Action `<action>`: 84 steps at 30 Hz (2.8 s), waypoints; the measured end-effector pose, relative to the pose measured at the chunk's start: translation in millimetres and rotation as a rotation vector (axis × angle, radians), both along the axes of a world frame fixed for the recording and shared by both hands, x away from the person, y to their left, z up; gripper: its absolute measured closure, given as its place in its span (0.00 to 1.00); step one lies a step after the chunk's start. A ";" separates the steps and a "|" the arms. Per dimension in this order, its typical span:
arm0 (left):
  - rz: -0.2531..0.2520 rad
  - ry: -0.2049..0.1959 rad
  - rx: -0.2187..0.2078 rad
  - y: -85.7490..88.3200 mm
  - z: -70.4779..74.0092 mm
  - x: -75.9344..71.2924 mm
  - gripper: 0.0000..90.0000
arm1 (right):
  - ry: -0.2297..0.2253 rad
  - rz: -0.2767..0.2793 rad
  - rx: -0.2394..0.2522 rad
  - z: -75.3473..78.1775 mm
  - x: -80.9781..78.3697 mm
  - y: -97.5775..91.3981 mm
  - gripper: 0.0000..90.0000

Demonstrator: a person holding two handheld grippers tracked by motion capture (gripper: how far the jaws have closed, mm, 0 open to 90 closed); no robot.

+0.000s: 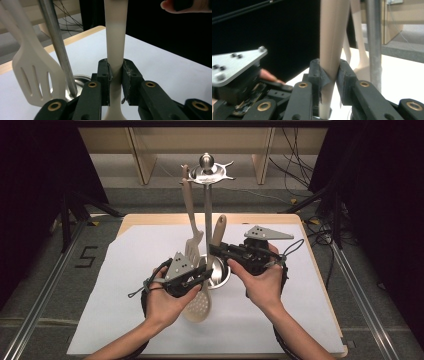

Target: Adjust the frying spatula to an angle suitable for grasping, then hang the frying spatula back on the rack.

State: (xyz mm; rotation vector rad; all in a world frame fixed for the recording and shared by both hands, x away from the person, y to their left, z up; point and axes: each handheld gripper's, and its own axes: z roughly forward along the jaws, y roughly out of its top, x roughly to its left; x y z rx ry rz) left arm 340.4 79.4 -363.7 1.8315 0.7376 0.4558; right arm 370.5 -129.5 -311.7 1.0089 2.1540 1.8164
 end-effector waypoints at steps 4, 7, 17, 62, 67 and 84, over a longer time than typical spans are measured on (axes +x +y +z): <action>-0.121 0.006 -0.049 4.4 2.8 6.4 0.72 | -0.039 0.053 -0.042 2.9 -1.4 -2.0 0.85; -0.228 0.010 -0.081 9.9 5.2 11.1 0.62 | -0.031 0.120 -0.020 2.4 0.7 -8.9 0.85; -0.440 0.059 -0.130 16.1 8.5 24.6 0.58 | -0.069 0.306 -0.018 0.3 2.4 -23.9 0.85; -0.375 0.059 -0.023 13.0 23.1 43.0 0.86 | -0.096 0.062 0.010 -6.6 9.0 -77.1 0.64; -0.368 0.060 -0.028 13.1 29.1 43.9 0.86 | -0.056 -0.091 -0.041 -16.3 15.1 -88.3 0.64; -0.364 0.057 -0.047 20.3 42.4 50.1 0.86 | -0.009 -0.188 -0.052 -25.2 26.6 -103.9 0.65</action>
